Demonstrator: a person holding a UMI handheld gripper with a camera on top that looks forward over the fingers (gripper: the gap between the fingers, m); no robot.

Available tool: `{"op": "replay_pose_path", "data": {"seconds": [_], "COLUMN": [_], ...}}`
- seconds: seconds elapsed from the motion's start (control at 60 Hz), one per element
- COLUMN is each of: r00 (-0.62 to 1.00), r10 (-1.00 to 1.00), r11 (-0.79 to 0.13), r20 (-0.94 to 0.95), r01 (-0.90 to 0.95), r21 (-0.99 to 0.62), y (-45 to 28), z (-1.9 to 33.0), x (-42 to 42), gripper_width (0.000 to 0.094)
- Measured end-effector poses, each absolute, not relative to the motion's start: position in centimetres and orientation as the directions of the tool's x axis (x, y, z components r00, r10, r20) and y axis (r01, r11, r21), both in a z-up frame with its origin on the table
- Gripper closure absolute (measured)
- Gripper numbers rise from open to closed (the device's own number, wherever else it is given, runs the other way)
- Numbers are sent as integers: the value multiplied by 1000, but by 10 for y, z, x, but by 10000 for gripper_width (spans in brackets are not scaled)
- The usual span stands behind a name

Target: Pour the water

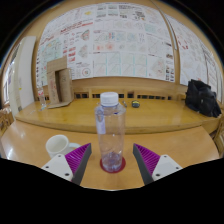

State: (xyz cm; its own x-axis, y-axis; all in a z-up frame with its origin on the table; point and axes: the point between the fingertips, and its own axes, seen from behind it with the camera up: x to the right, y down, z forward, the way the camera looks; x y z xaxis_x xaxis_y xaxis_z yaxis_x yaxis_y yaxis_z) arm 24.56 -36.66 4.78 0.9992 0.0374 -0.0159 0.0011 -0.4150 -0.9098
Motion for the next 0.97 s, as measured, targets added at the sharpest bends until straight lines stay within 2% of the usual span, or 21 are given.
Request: {"op": "replay_pose_path", "data": {"seconds": [0.35,0.567,0.733,0.967], "r00": [998,995,994,993], "r10": [-34,-40,-49,-40], "r11": [-431,-440,-437,-433], "r20": [56,89,93,108], "r01": [37,62,62,80], "r21": [-902,-896,-897,-898], "y": [-582,-704,-750,-774], "z": [137,156,165,171], "x": [205,174,164,157], "gripper_width": [83,83,84,84]}}
